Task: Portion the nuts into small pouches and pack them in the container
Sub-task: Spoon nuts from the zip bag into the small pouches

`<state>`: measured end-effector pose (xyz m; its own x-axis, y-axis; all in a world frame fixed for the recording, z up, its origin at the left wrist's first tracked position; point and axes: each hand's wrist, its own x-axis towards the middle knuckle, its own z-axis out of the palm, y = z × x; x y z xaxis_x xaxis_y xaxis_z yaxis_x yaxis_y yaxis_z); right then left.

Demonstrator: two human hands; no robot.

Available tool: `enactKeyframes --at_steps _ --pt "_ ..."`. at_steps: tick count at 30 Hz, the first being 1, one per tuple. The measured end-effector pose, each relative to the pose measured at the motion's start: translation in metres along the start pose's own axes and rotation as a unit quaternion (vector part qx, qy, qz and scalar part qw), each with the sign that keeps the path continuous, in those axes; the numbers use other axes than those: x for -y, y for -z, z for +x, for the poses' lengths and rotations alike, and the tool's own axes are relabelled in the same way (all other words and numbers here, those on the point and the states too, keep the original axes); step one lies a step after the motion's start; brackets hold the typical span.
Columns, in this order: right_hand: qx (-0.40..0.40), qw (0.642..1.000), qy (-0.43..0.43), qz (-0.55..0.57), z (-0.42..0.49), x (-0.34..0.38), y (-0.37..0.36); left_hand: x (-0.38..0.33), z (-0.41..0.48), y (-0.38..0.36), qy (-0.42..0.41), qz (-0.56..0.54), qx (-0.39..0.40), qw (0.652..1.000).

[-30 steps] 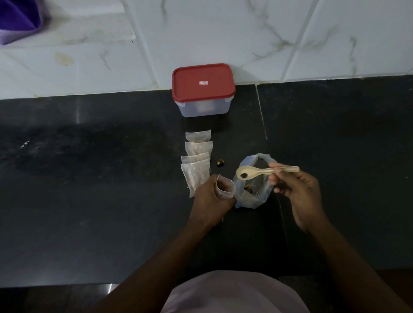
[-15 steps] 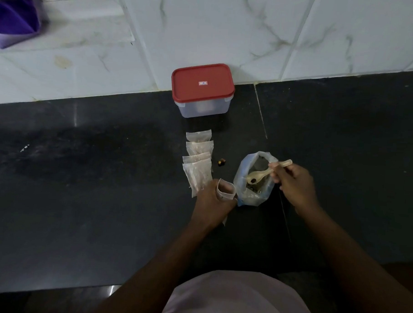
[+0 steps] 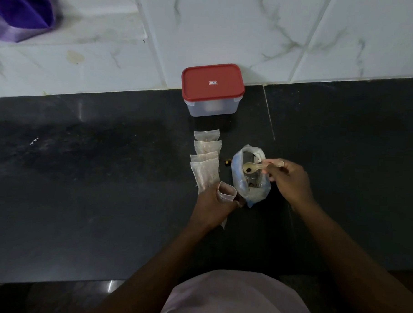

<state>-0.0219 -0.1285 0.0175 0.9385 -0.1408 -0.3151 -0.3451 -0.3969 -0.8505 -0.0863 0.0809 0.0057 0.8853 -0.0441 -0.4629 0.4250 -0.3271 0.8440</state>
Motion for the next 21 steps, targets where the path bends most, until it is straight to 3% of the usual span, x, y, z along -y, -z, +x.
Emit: enactKeyframes --at_steps 3,6,13,17,21 --pt "0.035 0.998 -0.007 -0.052 -0.007 -0.004 0.009 0.000 0.001 0.003 -0.014 0.012 -0.027 0.999" --pt "0.014 0.997 0.011 -0.069 -0.017 -0.005 0.014 -0.005 0.002 0.006 -0.029 0.026 -0.039 0.998" --pt "-0.035 0.982 0.163 -0.086 -0.050 0.023 -0.009 -0.018 0.000 0.008 -0.088 0.026 -0.043 0.995" --pt "0.039 0.995 0.097 -0.008 -0.065 0.040 -0.026 -0.015 0.000 0.012 -0.113 0.028 -0.040 0.992" --pt "0.081 0.995 0.056 -0.030 -0.071 0.041 -0.042 -0.004 -0.002 0.019 -0.158 -0.007 -0.029 0.987"
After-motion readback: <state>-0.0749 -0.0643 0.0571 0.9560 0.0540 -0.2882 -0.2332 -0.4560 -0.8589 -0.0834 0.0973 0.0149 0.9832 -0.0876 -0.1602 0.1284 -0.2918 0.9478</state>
